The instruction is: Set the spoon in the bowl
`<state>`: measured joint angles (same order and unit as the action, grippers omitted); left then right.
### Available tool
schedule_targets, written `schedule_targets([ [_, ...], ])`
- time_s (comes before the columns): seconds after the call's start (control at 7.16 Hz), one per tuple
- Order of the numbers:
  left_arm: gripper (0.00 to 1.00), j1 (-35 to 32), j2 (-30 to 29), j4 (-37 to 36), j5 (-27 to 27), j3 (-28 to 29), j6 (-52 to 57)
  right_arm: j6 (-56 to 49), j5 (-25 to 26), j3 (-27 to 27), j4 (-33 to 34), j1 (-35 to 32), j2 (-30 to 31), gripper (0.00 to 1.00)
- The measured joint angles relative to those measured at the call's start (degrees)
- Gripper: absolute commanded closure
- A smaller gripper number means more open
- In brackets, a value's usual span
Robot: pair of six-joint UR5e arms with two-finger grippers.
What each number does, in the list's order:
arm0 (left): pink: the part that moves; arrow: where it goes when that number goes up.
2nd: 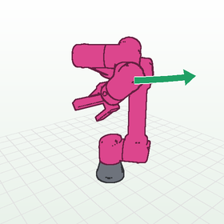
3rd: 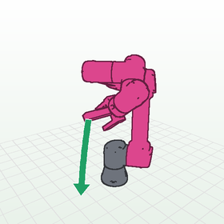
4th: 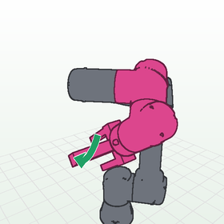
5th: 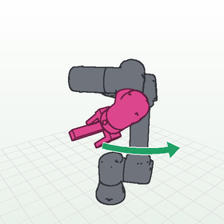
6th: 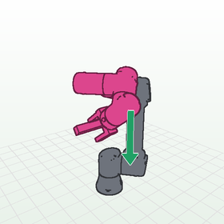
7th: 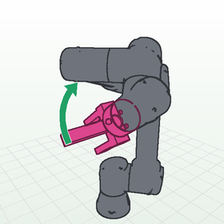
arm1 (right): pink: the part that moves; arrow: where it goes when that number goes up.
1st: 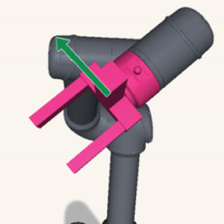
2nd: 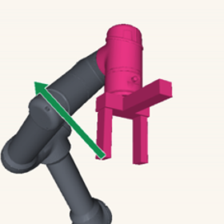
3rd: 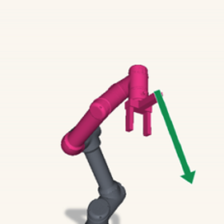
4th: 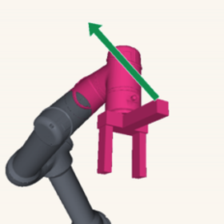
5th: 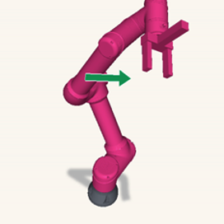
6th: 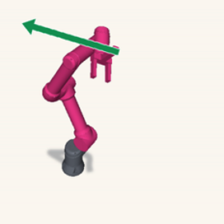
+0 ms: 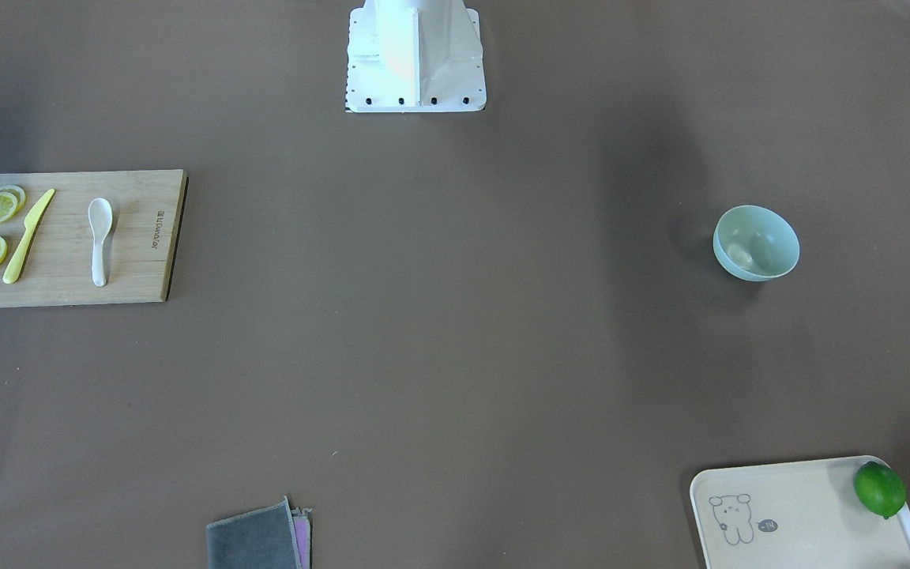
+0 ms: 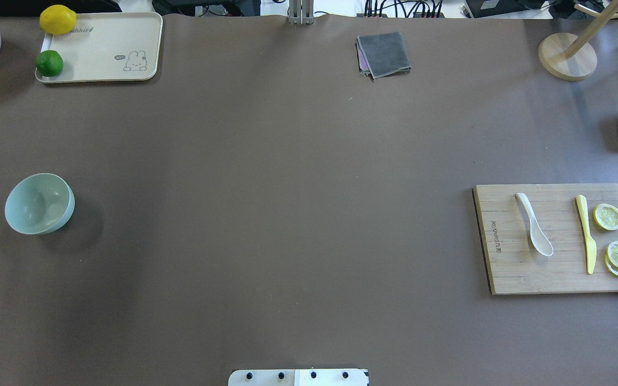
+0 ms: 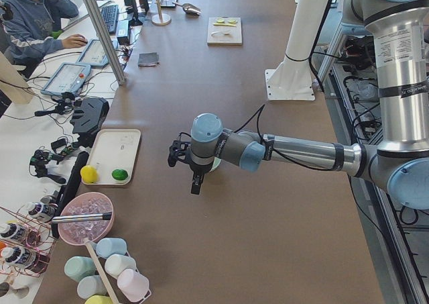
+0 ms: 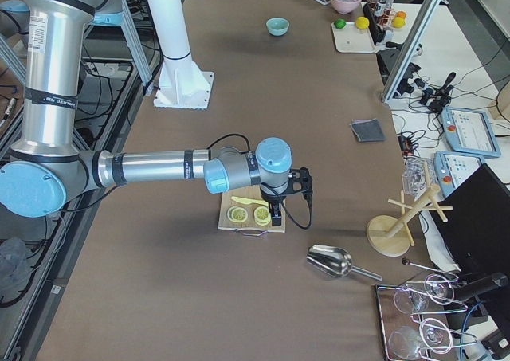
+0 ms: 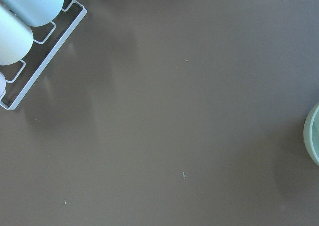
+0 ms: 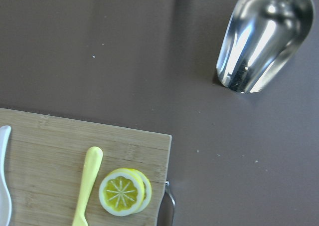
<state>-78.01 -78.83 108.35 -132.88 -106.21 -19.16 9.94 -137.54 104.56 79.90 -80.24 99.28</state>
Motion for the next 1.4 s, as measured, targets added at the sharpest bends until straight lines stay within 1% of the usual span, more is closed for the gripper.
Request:
schedule_targets([
  [0.28, 0.08, 7.63, -0.04, 6.85, 0.33, 2.20, -10.24, 2.01, 0.07, 1.39, -0.27, 2.19, 0.01, 0.00],
  [0.56, 0.11, 12.65, -2.52, 12.48, 0.50, 6.75, -16.78, 2.33, 0.02, 1.65, -0.34, 2.66, 0.06, 0.00],
  [0.84, 0.13, 15.20, -5.51, 14.18, 1.96, 10.66, -18.65, 2.38, -0.01, 1.69, -0.35, 2.71, 0.23, 0.00],
  [0.98, 0.15, 16.41, -6.34, 14.43, 2.85, 11.62, -19.27, 2.42, -0.01, 1.69, -0.35, 2.71, 0.27, 0.00],
  [1.26, 0.22, 17.77, -7.06, 15.53, 3.43, 13.17, -19.91, 2.45, -0.01, 1.70, -0.35, 2.76, 0.30, 0.00],
  [1.4, 0.29, 18.38, -7.18, 17.14, 3.48, 14.49, -19.99, 2.45, -0.03, 1.70, -0.36, 2.74, 0.30, 0.00],
])
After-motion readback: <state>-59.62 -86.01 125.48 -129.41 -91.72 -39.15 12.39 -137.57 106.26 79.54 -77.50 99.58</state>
